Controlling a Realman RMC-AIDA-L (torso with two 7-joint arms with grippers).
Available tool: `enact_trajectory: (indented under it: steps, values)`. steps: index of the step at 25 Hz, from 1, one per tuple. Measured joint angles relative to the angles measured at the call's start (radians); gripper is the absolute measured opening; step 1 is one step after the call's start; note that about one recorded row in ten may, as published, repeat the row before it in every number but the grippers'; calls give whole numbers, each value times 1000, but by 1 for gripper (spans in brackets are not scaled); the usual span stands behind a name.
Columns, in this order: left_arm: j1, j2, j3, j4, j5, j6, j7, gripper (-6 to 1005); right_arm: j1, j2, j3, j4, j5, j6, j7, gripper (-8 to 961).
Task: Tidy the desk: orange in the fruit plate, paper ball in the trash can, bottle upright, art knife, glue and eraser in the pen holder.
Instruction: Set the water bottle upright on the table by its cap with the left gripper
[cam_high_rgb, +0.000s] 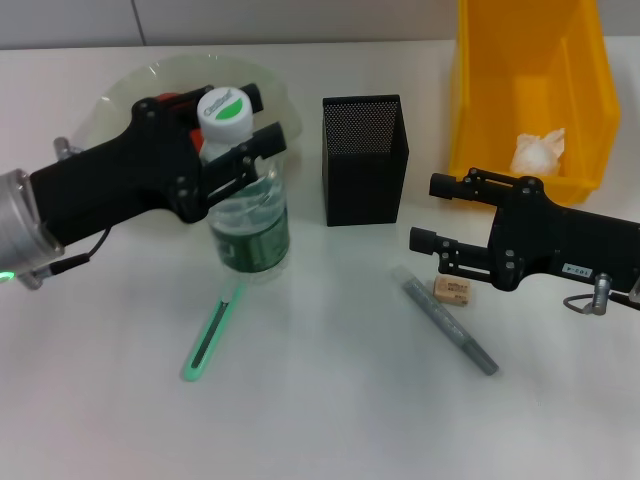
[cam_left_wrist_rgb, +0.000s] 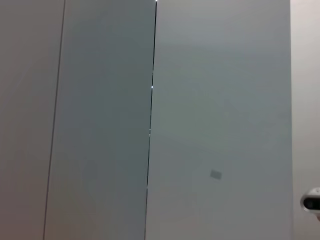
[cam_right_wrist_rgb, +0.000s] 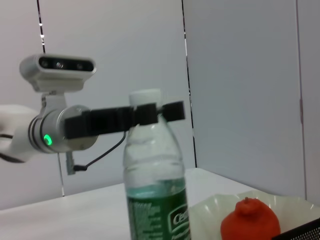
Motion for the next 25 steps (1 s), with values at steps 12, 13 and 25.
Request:
enact_trajectory:
  steps: [12, 13, 25]
  values:
    - [65, 22, -58, -12, 21, 21, 77, 446, 11, 3, -4, 16, 22, -22, 0, 687]
    - [65, 22, -58, -12, 21, 21, 77, 447, 12, 3, -4, 21, 26, -21, -1, 687]
    - [57, -38, -322, -3, 250, 0, 87, 453, 14, 1, 0, 60, 56, -20, -24, 687]
